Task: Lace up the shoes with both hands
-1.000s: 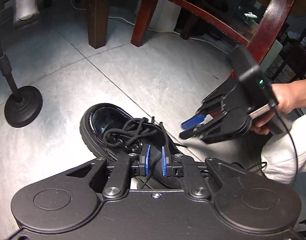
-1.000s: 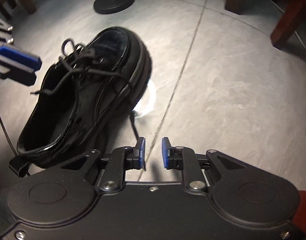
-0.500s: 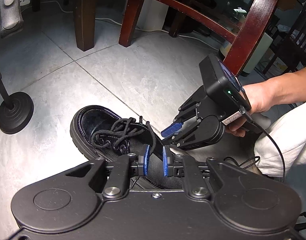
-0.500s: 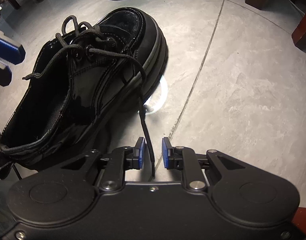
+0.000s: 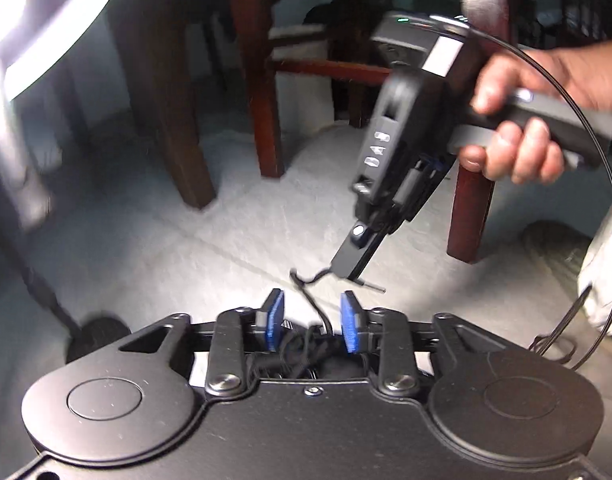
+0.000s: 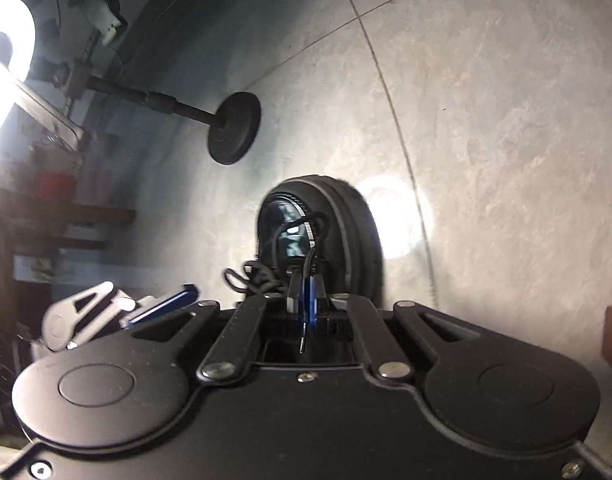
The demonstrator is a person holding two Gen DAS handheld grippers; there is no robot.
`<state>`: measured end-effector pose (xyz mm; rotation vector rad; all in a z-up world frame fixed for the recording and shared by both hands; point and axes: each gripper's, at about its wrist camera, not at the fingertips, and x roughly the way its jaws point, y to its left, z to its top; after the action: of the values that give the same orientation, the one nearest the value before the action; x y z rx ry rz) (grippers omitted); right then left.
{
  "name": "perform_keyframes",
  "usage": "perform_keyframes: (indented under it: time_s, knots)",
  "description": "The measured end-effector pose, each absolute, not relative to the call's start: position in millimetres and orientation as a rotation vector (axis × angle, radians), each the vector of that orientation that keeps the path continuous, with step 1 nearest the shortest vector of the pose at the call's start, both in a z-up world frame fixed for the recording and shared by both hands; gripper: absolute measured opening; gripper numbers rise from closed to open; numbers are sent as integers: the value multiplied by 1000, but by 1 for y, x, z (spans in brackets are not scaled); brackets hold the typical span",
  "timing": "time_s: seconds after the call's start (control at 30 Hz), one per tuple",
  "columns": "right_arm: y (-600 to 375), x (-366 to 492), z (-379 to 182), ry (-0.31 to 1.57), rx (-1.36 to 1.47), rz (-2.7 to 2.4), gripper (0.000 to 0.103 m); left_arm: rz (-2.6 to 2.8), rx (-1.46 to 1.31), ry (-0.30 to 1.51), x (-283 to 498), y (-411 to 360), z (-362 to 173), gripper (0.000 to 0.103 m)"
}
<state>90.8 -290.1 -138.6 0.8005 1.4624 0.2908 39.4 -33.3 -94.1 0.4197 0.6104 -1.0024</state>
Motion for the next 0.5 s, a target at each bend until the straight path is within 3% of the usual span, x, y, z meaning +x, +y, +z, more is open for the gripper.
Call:
perform_keyframes:
  time_s: [0.07, 0.17, 0.37, 0.43, 0.5]
  knots:
    - [-292, 91, -141, 1463, 898, 276, 3, -1031, 474, 511, 29, -39, -94, 55]
    - [-295, 88, -146, 1452, 1005, 247, 3, -1072, 531, 457, 16, -43, -98, 56]
    - [-294, 87, -151, 1439, 1085, 222, 3, -1041, 480, 501, 13, -50, -104, 56]
    - [-294, 86, -151, 1444, 1097, 220, 3, -1036, 426, 549, 21, -51, -104, 52]
    - [-294, 86, -152, 1451, 1100, 216, 3, -1031, 403, 580, 27, -52, -105, 31]
